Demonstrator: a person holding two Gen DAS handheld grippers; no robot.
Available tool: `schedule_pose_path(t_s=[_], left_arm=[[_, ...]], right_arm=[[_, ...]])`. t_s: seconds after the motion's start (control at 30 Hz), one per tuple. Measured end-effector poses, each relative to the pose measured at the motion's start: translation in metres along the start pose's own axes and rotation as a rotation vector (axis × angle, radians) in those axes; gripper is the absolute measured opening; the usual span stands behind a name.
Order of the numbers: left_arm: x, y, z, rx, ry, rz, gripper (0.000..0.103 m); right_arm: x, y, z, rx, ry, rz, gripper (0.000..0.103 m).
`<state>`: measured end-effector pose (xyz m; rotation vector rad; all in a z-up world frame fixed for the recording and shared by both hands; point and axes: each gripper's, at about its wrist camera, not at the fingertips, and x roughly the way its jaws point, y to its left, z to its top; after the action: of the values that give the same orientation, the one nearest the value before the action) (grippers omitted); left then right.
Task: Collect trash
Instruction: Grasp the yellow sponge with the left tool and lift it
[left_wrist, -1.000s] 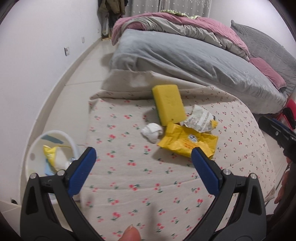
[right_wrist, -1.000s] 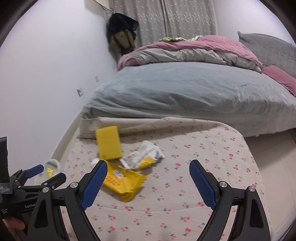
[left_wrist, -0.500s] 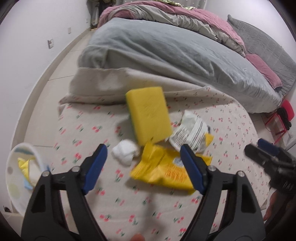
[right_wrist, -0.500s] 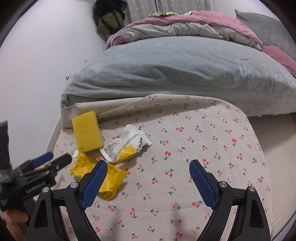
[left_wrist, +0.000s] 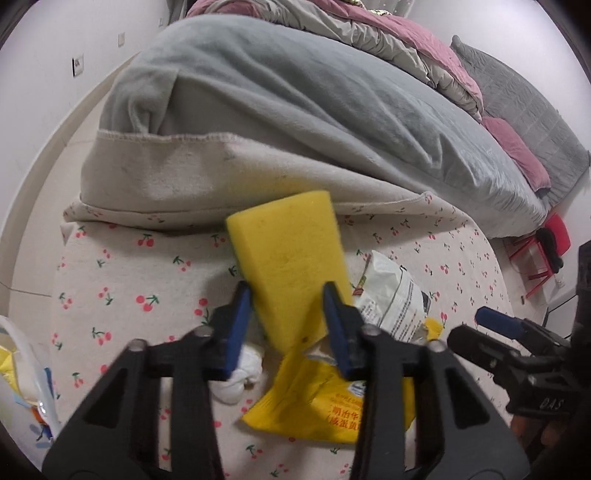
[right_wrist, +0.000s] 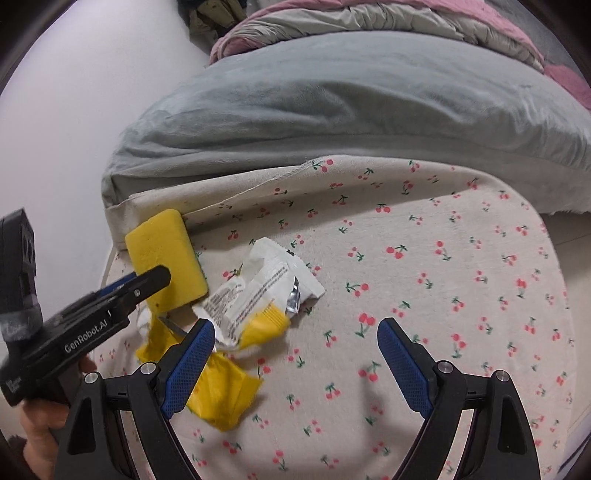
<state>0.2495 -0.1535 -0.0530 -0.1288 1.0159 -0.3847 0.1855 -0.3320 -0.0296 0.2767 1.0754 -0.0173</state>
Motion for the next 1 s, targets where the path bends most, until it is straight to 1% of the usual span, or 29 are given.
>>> schedule_pose_path(t_s=[0.03, 0.1, 0.17, 0.33, 0.43, 0.57, 0.6, 0.63, 0.67, 0.73, 0.77, 0.8, 0.83, 0.93, 1.0], left_arm=[[0.001, 0.003, 0.000, -0.014, 0.005, -0.013, 0.033], [0.001, 0.006, 0.001, -0.032, 0.010, -0.032, 0.026], [-0.004, 0.007, 0.003, -0.029, 0.014, -0.045, 0.023], [-0.025, 0.003, 0.004, -0.007, -0.021, -0.048, 0.022], [-0.039, 0.006, 0.004, -0.019, -0.045, -0.047, 0.022], [-0.050, 0.015, 0.002, -0.035, -0.072, -0.036, 0.022], [-0.052, 0.016, 0.001, -0.042, -0.076, -0.036, 0.022], [-0.055, 0.019, 0.001, -0.050, -0.079, -0.038, 0.022], [-0.057, 0.022, 0.000, -0.057, -0.080, -0.039, 0.022], [-0.061, 0.026, -0.002, -0.067, -0.080, -0.033, 0.022], [-0.062, 0.027, -0.003, -0.070, -0.080, -0.031, 0.022], [-0.064, 0.029, -0.004, -0.073, -0.080, -0.026, 0.022], [-0.065, 0.030, -0.005, -0.076, -0.080, -0.023, 0.022], [-0.070, 0.034, -0.007, -0.081, -0.084, -0.015, 0.022], [-0.073, 0.036, -0.009, -0.084, -0.086, -0.011, 0.022]], right_arm=[[0.003, -0.001, 0.003, 0.012, 0.006, 0.007, 0.091], [0.009, -0.003, 0.007, 0.041, 0.015, 0.025, 0.090], [0.013, -0.005, 0.011, 0.058, 0.018, 0.032, 0.089], [0.025, -0.004, 0.018, 0.086, 0.033, 0.041, 0.085], [0.036, 0.001, 0.020, 0.090, 0.050, 0.039, 0.079], [0.053, 0.008, 0.018, 0.087, 0.083, 0.019, 0.062], [0.053, 0.013, 0.018, 0.063, 0.062, -0.005, 0.055], [0.054, 0.017, 0.018, 0.048, 0.066, -0.019, 0.055], [0.055, 0.023, 0.018, 0.018, 0.058, -0.038, 0.049], [0.058, 0.032, 0.019, -0.005, 0.058, -0.035, 0.048], [0.058, 0.035, 0.020, -0.013, 0.055, -0.026, 0.043], [0.058, 0.037, 0.020, -0.021, 0.050, -0.020, 0.013], [0.059, 0.039, 0.020, -0.027, 0.052, -0.016, 0.011], [0.052, 0.042, 0.021, -0.034, 0.037, -0.016, 0.007], [0.046, 0.043, 0.022, -0.035, 0.023, -0.012, 0.006]])
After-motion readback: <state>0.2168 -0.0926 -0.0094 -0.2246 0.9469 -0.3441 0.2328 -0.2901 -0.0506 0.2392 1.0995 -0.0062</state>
